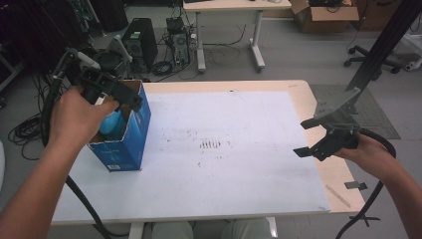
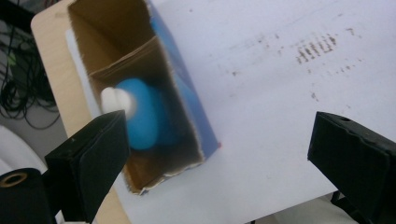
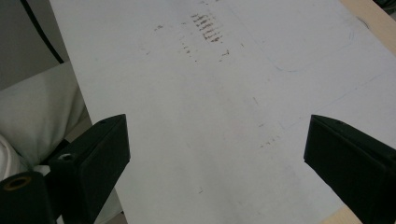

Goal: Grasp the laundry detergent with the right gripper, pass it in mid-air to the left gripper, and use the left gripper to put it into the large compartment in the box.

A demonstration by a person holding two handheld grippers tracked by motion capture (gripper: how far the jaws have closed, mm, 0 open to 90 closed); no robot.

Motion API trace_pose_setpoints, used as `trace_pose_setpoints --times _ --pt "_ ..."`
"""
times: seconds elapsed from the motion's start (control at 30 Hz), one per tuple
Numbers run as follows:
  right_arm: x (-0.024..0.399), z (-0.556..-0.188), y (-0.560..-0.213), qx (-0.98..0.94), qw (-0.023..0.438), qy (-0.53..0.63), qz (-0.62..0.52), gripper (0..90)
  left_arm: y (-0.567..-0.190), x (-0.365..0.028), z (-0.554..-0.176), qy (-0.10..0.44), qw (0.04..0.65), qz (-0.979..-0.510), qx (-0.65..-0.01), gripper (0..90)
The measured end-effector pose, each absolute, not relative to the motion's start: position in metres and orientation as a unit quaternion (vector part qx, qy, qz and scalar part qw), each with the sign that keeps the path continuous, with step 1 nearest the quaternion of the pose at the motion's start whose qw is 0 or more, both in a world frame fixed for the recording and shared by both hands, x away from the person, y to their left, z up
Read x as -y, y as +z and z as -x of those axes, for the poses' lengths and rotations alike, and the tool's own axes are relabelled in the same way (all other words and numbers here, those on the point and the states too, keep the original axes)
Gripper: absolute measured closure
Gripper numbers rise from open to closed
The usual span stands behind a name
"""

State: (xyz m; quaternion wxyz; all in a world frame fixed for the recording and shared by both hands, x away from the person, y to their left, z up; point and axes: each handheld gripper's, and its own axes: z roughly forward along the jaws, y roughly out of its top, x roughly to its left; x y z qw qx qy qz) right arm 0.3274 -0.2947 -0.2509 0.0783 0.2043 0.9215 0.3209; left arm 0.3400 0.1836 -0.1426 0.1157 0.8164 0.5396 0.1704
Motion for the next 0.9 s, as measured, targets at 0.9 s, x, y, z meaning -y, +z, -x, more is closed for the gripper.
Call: trace_pose_setpoints --times 0.9 --pt "0.286 -0.330 -0.251 -0.925 0.073 0.314 -0.203 6.0 -0.149 -0.101 -0.351 0.156 0.127 -0.882 -0.427 5.7"
